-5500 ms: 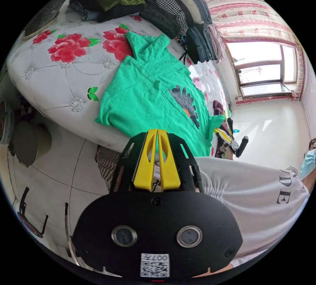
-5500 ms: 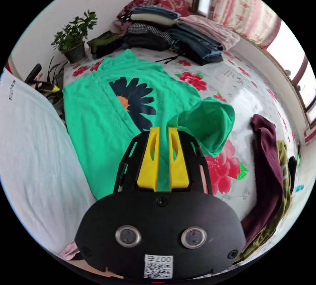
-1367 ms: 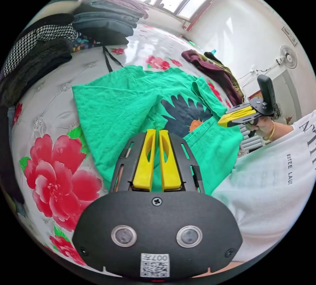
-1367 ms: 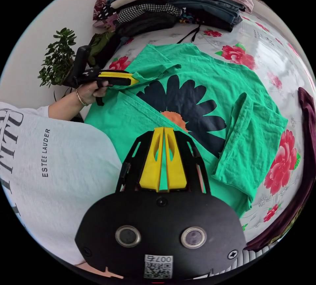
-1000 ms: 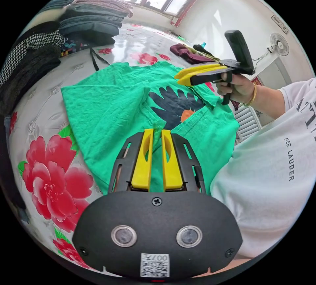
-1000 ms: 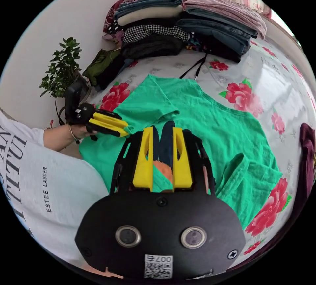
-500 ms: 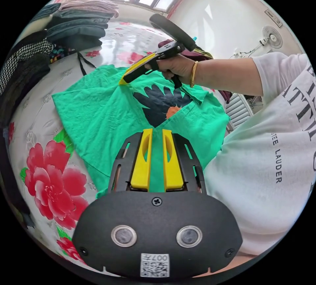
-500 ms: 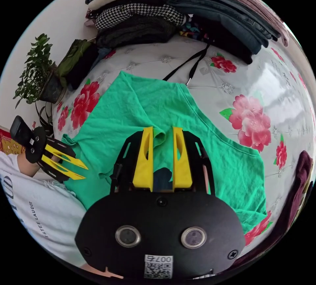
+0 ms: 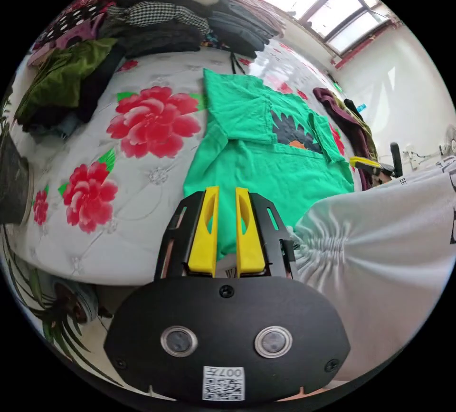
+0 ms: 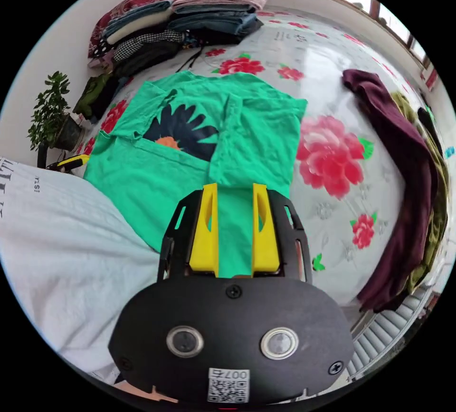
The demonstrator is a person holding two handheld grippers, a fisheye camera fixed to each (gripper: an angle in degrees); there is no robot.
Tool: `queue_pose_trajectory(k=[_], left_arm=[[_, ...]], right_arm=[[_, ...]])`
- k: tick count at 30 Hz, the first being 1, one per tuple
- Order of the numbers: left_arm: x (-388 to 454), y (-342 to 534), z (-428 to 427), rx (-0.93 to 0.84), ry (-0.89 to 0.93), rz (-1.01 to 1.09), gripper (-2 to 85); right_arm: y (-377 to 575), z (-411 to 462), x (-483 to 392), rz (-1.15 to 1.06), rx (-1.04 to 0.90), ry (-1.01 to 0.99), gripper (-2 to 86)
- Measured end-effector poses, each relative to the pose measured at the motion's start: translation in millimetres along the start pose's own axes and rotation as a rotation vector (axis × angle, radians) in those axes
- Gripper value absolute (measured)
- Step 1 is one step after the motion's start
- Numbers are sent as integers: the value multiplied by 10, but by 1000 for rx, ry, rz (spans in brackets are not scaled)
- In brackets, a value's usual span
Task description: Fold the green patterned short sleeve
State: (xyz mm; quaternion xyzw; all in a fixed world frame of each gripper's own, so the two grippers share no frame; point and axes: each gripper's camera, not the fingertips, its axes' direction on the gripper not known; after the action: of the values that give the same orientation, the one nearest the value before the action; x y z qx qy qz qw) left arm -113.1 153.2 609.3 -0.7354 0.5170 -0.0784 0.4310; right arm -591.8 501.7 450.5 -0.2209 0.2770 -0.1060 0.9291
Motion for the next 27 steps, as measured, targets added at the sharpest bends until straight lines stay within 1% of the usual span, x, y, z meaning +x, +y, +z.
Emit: queue_pose_trajectory(k=[1,2,4,6,8,11,14,16,17,19,22,24,27], left_arm=[[-51,92,-35,-10,-28,-42,63],[-88,170,-62,-13,-46,-78,64],[-128,257,-77,-14,-53,-128,65],[-158,307,-74,0,-48,-184,66],[-194,329,-24,26,2,-251,67],[-171,293,34,67,71,-309,65],[6,176,76,88,93,-246,64],[145,109,119,74,73,-186,64],[223,83,150,67,63,-156,64],[304,76,200,53,63,-140,63],[362,139,262,32,78,-170,62],[383,217,268,28,70,-191,59],[388,388,246,27,39,-228,54]], right_arm=[[381,-80,191,64,-20,18,93],[558,-114,272,95,-28,23,93],[1128,-220,491,204,-30,-5,92],[1403,-249,536,250,-10,-28,90],[1531,-244,503,271,5,-51,86],[1440,-289,285,237,90,-84,74],[997,-380,-69,127,188,-107,63],[466,-440,-369,30,255,-120,57],[320,-445,-438,8,267,-124,56],[-284,-398,-685,-61,293,-116,52],[-997,-201,-893,-67,277,-111,49],[-1333,-29,-1000,-52,249,-125,47],[-1684,309,-1273,-41,173,-92,43]])
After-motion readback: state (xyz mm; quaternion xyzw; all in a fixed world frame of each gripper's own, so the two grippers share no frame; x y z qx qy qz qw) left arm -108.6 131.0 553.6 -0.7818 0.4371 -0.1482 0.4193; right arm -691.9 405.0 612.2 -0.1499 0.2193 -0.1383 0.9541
